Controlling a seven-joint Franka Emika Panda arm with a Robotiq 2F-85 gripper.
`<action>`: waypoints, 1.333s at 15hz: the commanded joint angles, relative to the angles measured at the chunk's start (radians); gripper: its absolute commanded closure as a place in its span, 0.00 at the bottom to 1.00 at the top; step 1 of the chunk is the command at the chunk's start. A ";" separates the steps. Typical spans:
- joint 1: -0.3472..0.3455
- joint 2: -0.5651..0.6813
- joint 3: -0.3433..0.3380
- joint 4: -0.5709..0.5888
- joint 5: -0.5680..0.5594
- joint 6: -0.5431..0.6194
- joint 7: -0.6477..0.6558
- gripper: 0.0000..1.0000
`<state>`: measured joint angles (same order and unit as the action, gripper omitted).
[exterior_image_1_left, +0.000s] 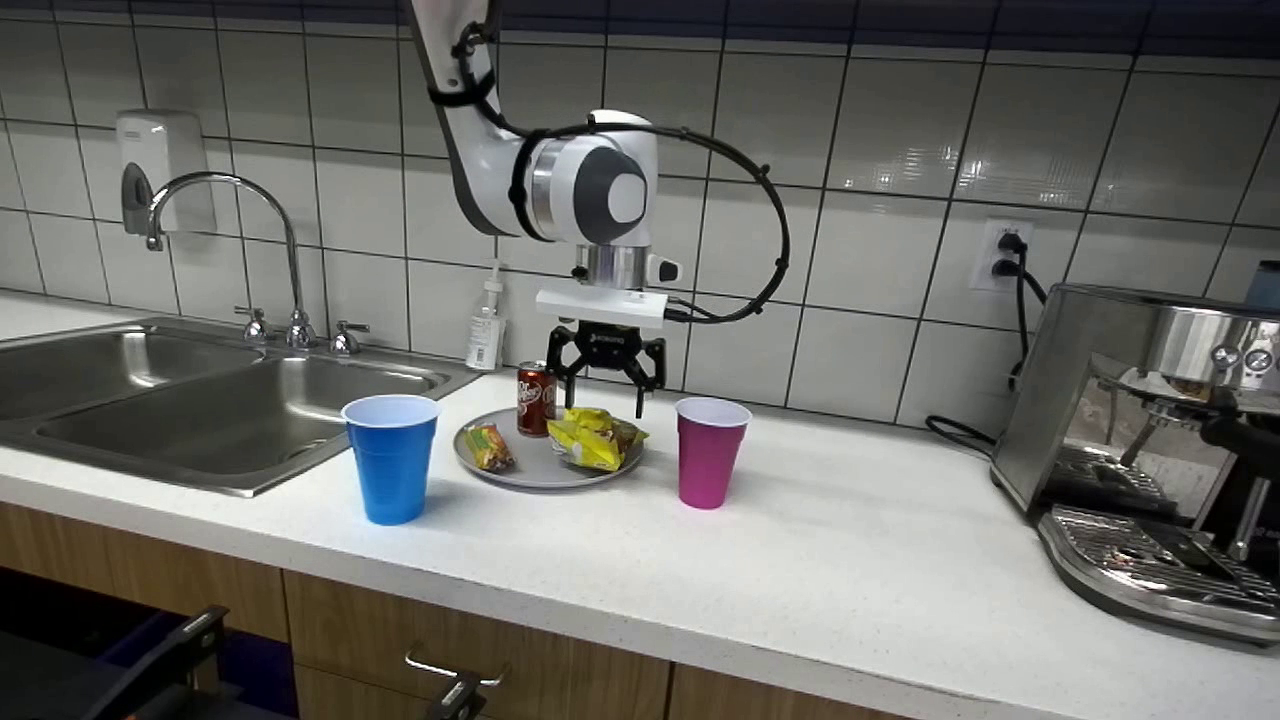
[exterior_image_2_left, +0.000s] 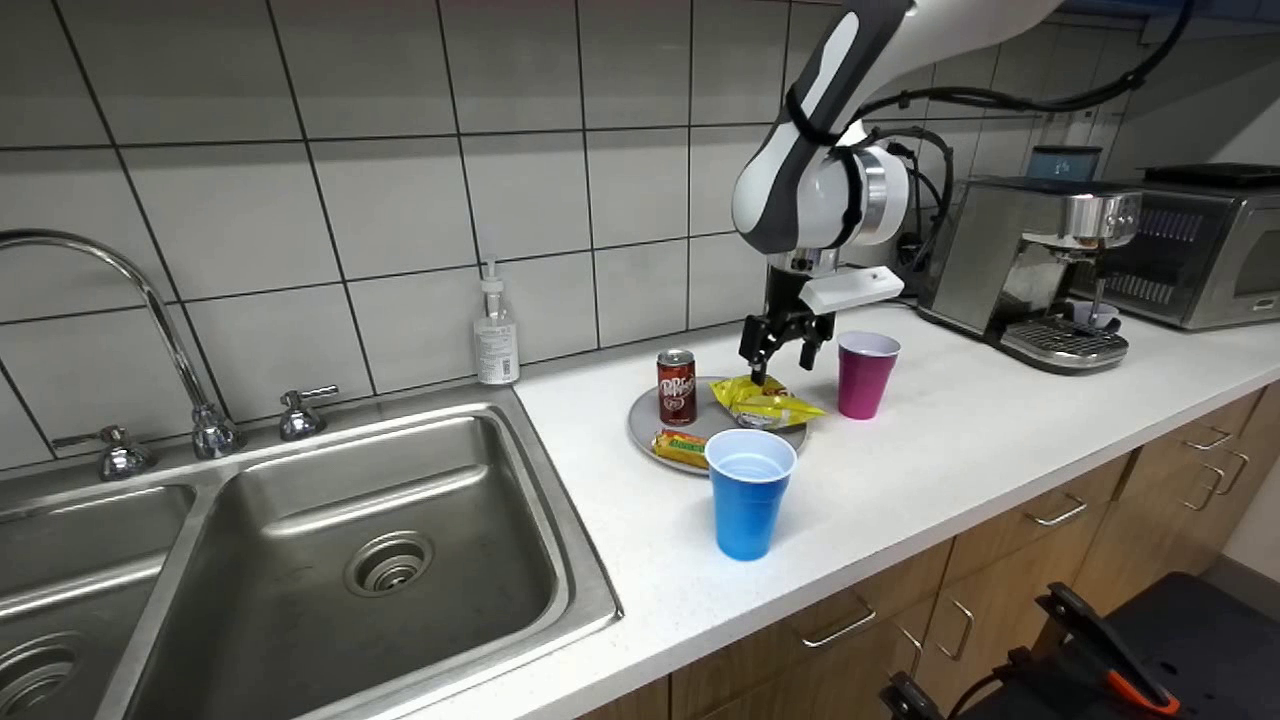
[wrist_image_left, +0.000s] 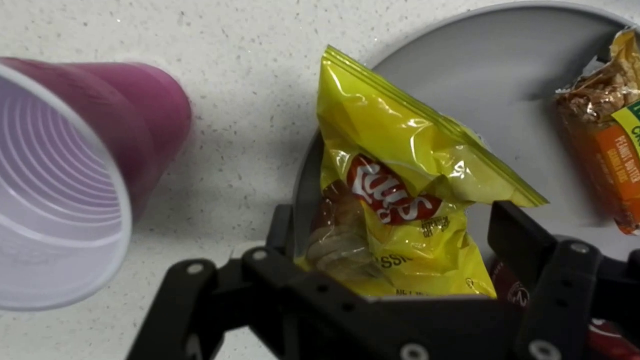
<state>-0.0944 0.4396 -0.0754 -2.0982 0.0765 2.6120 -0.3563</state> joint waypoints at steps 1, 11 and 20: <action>-0.030 0.036 0.027 0.033 -0.019 0.013 0.032 0.00; -0.027 0.089 0.027 0.084 -0.018 0.027 0.081 0.00; -0.031 0.108 0.032 0.102 -0.017 0.025 0.086 0.37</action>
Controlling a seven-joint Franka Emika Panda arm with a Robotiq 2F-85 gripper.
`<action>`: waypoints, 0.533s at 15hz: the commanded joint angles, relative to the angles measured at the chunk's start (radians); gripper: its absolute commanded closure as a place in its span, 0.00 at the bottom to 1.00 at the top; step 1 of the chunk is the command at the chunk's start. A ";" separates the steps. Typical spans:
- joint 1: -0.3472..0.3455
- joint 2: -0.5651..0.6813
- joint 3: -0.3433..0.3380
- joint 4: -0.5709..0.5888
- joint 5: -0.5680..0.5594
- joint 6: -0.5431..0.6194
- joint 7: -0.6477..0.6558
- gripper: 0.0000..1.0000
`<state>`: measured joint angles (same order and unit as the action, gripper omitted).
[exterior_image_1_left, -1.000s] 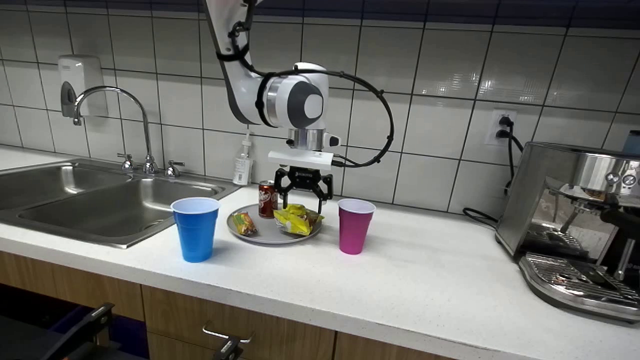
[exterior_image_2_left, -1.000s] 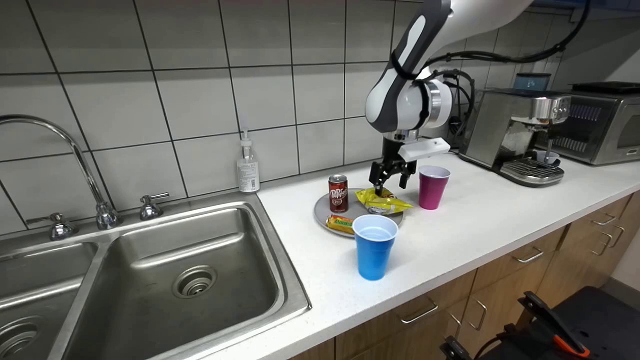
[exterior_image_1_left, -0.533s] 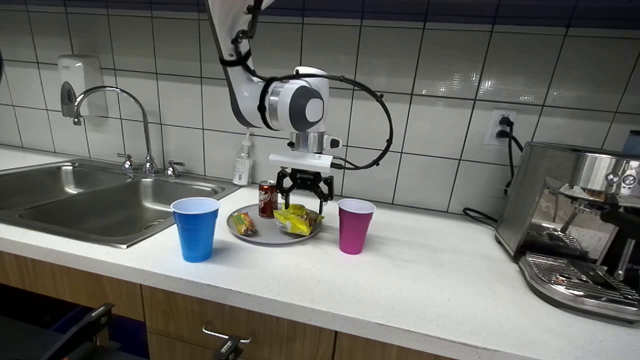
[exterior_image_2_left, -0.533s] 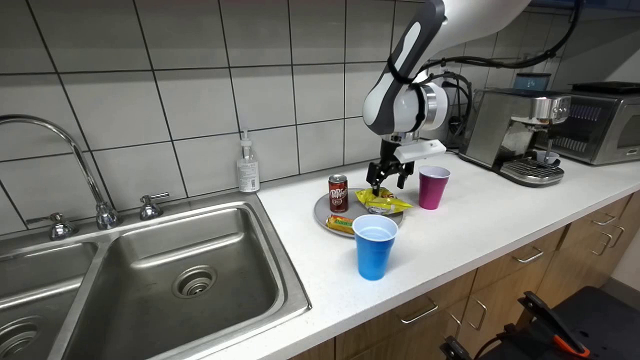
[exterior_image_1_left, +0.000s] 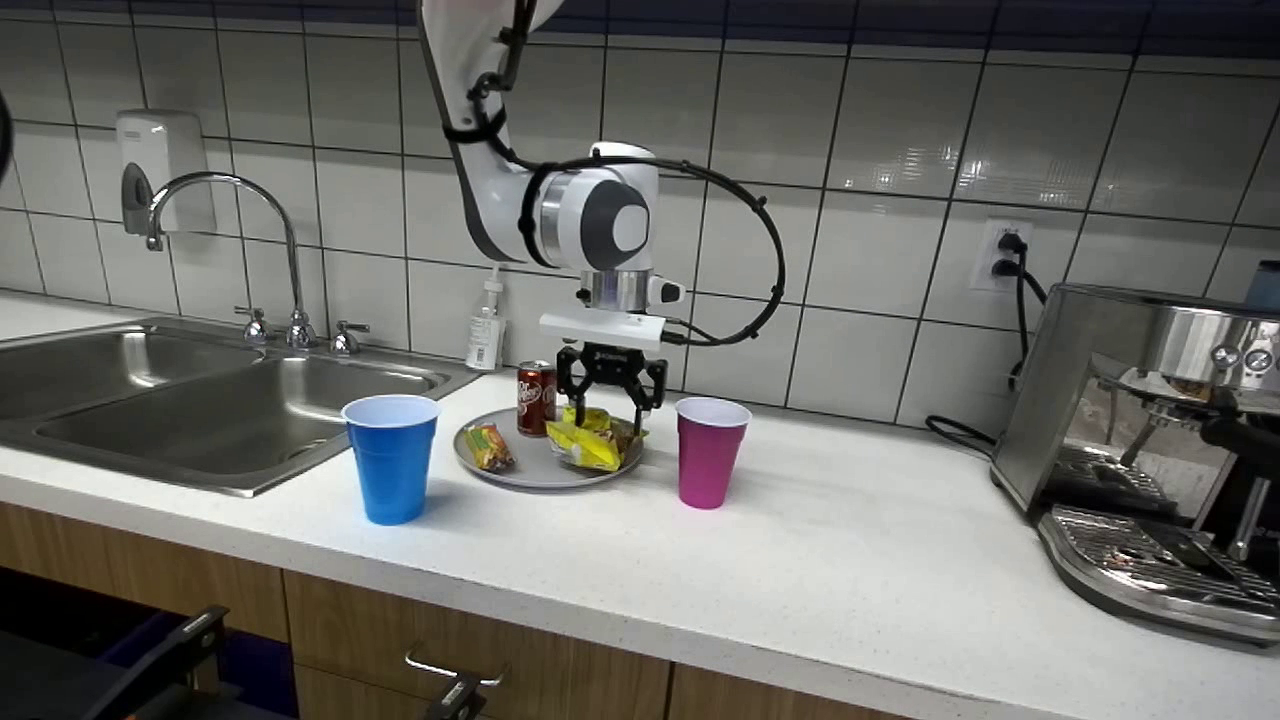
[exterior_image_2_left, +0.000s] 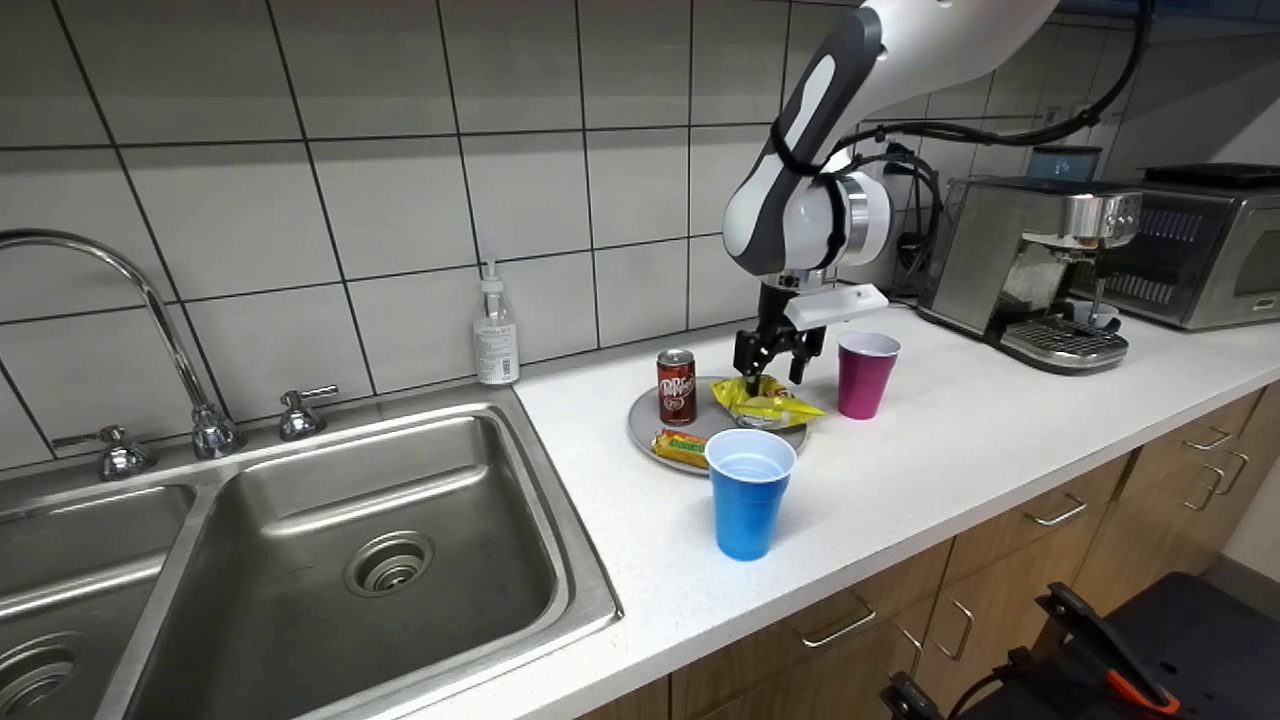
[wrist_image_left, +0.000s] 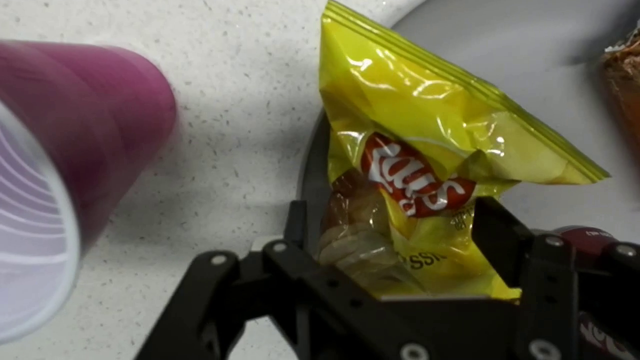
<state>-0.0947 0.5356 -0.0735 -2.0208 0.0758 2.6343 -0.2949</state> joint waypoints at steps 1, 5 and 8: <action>-0.031 0.011 0.031 0.025 -0.016 0.003 0.024 0.47; -0.035 0.002 0.038 0.028 -0.012 0.002 0.016 0.78; -0.035 0.004 0.039 0.031 -0.013 0.001 0.017 0.99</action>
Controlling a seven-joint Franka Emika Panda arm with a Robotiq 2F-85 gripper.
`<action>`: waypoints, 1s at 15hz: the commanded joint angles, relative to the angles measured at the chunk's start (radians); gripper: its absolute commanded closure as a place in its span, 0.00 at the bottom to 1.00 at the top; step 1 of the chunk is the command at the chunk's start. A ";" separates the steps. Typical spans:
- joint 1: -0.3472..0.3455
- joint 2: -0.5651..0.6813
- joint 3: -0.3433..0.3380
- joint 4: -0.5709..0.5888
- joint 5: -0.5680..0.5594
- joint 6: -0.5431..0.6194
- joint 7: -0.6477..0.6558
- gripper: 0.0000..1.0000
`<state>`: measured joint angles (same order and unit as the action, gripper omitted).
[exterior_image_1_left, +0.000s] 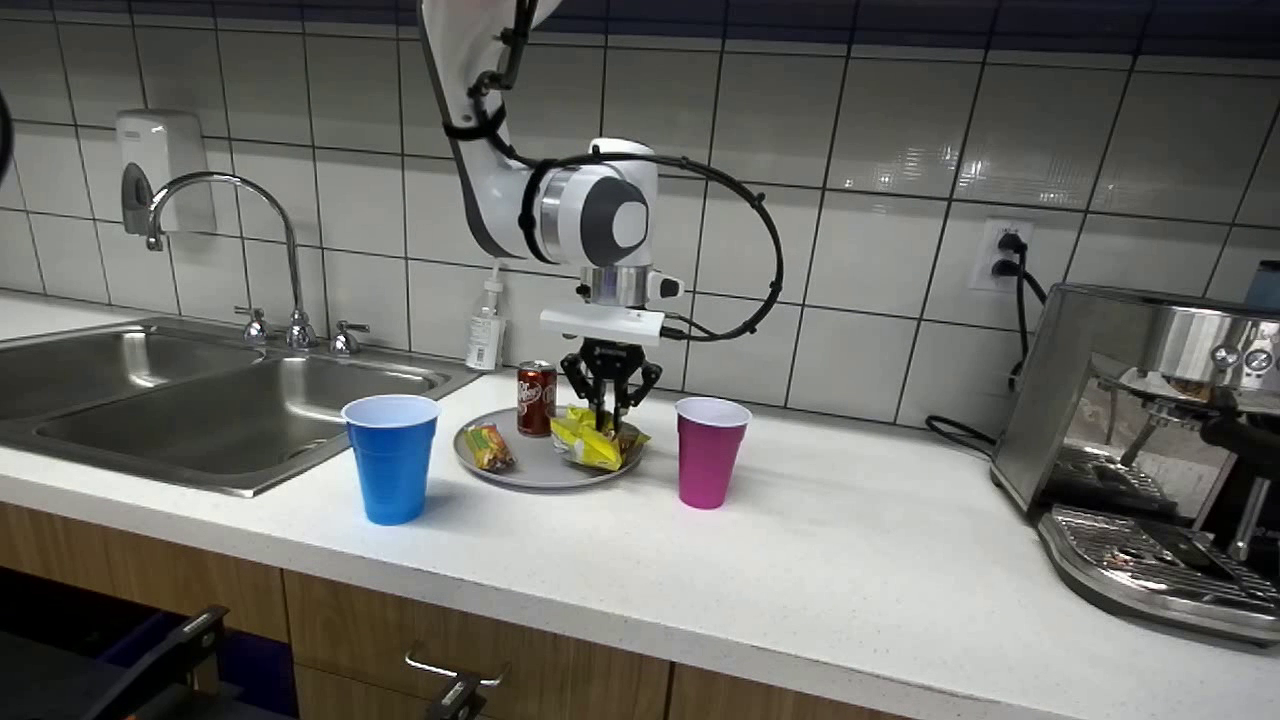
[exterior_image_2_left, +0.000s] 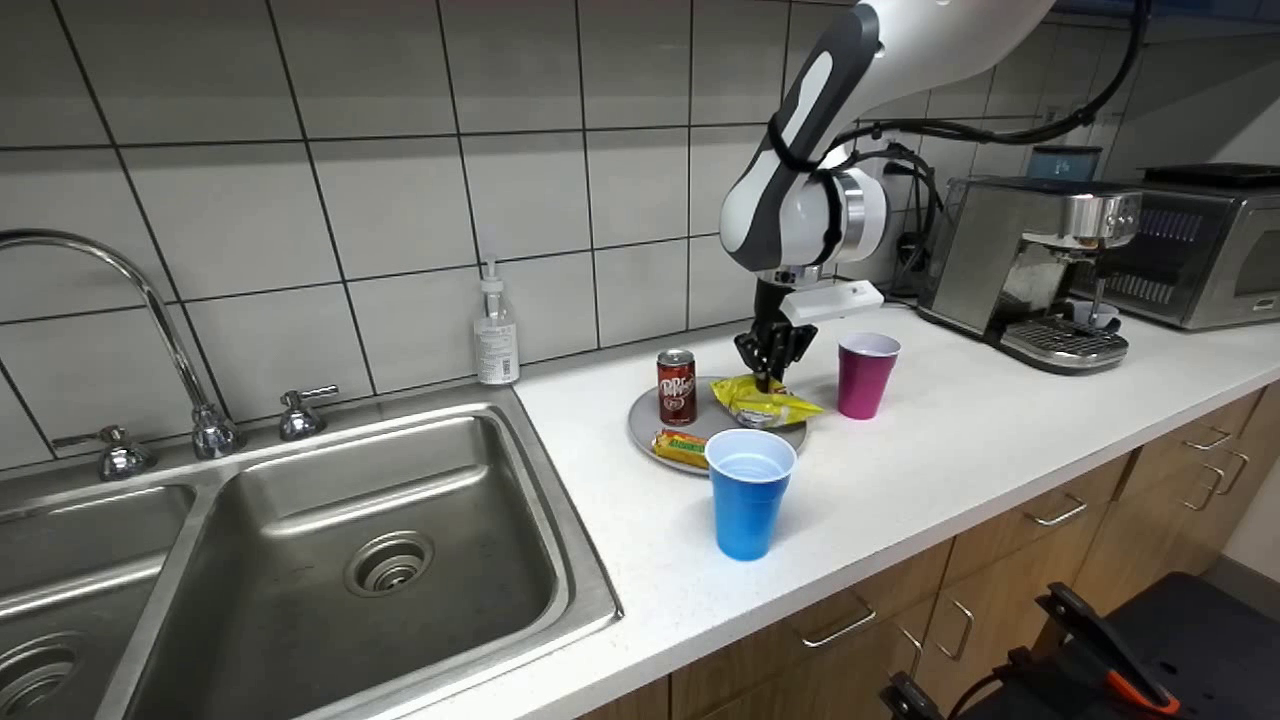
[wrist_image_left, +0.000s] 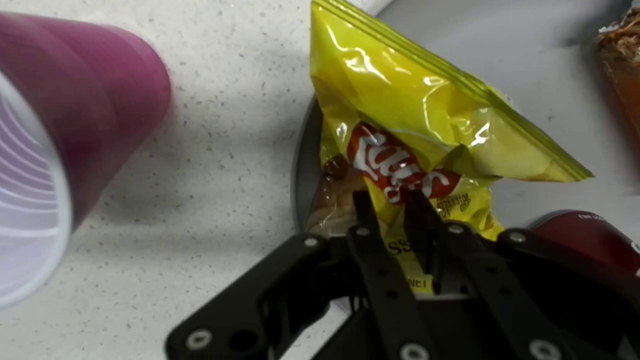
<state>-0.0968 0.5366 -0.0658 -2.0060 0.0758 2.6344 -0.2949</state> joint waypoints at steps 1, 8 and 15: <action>-0.033 0.003 0.032 0.015 -0.014 0.001 0.017 1.00; -0.042 -0.006 0.041 0.019 -0.007 -0.010 0.008 1.00; -0.056 0.001 0.045 0.106 0.003 -0.039 0.017 1.00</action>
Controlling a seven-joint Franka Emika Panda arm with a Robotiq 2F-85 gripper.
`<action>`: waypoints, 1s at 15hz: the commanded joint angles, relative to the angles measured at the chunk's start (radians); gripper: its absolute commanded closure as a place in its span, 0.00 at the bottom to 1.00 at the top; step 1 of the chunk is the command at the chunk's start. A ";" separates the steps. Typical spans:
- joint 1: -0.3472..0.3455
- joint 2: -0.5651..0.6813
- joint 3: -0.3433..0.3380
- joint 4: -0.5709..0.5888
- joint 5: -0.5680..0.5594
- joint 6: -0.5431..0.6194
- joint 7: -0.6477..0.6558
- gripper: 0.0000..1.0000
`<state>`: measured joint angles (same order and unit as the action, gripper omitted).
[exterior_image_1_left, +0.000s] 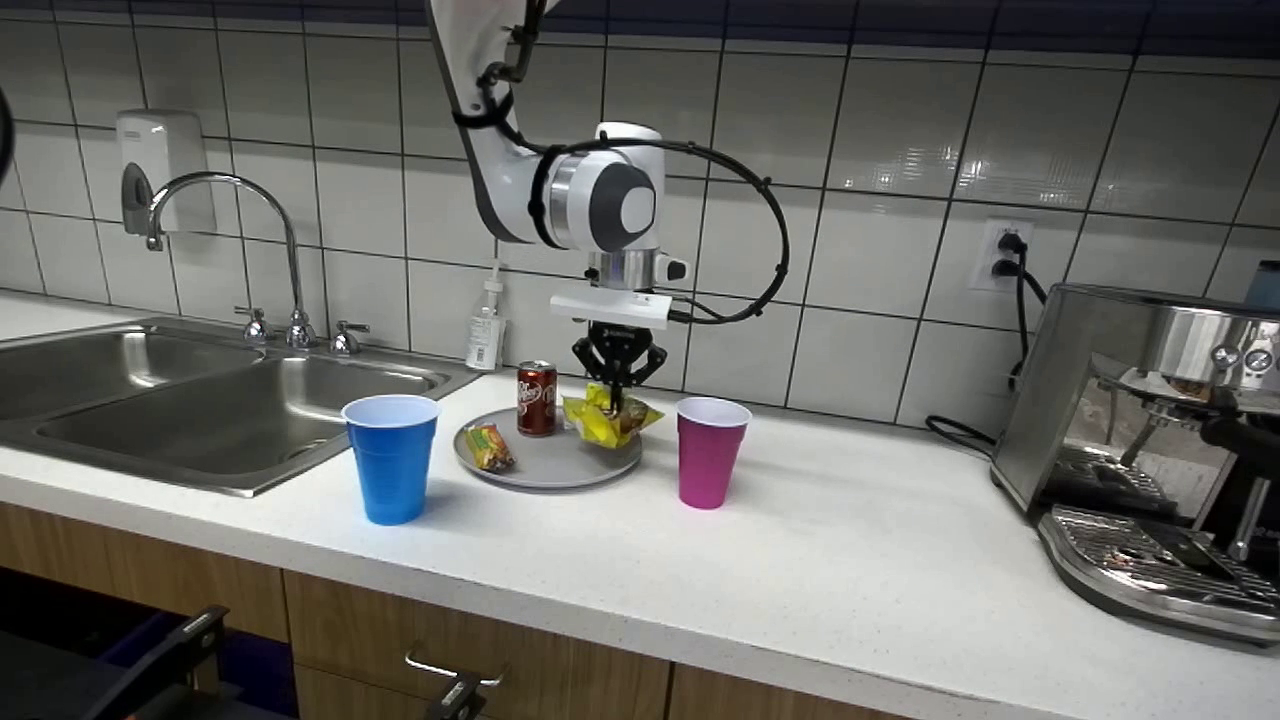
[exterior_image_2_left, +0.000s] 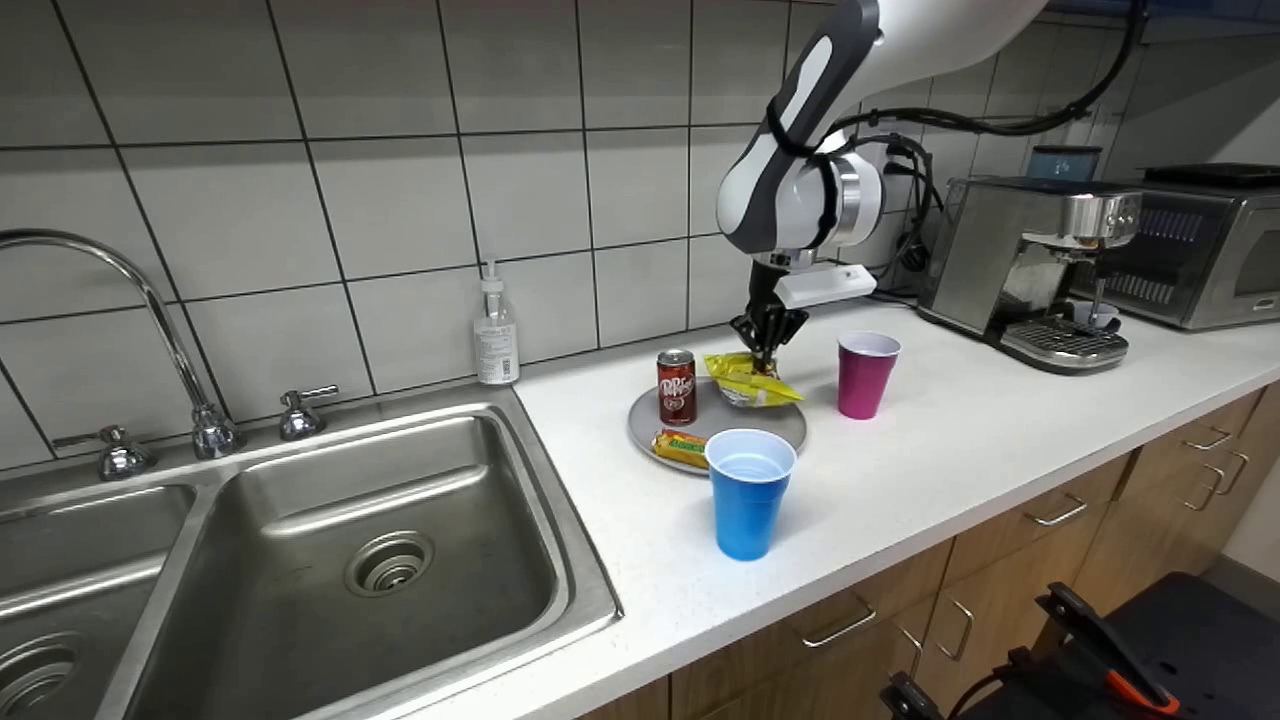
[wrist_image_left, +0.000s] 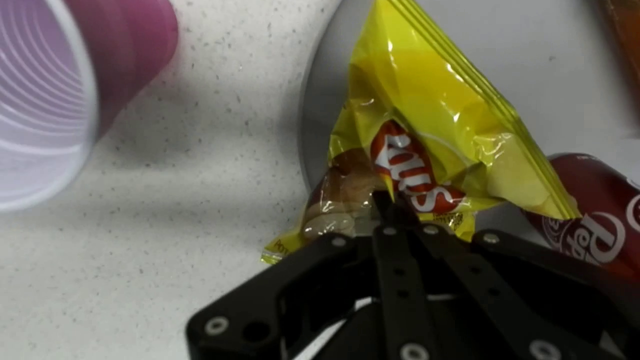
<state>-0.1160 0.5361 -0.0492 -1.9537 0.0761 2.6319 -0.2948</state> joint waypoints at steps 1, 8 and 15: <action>-0.041 0.007 0.027 0.071 0.004 -0.040 0.020 1.00; -0.070 0.068 0.006 0.198 0.006 -0.049 0.079 1.00; -0.072 0.171 -0.037 0.316 -0.015 -0.061 0.183 1.00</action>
<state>-0.1889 0.6487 -0.0681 -1.7263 0.0766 2.6169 -0.1721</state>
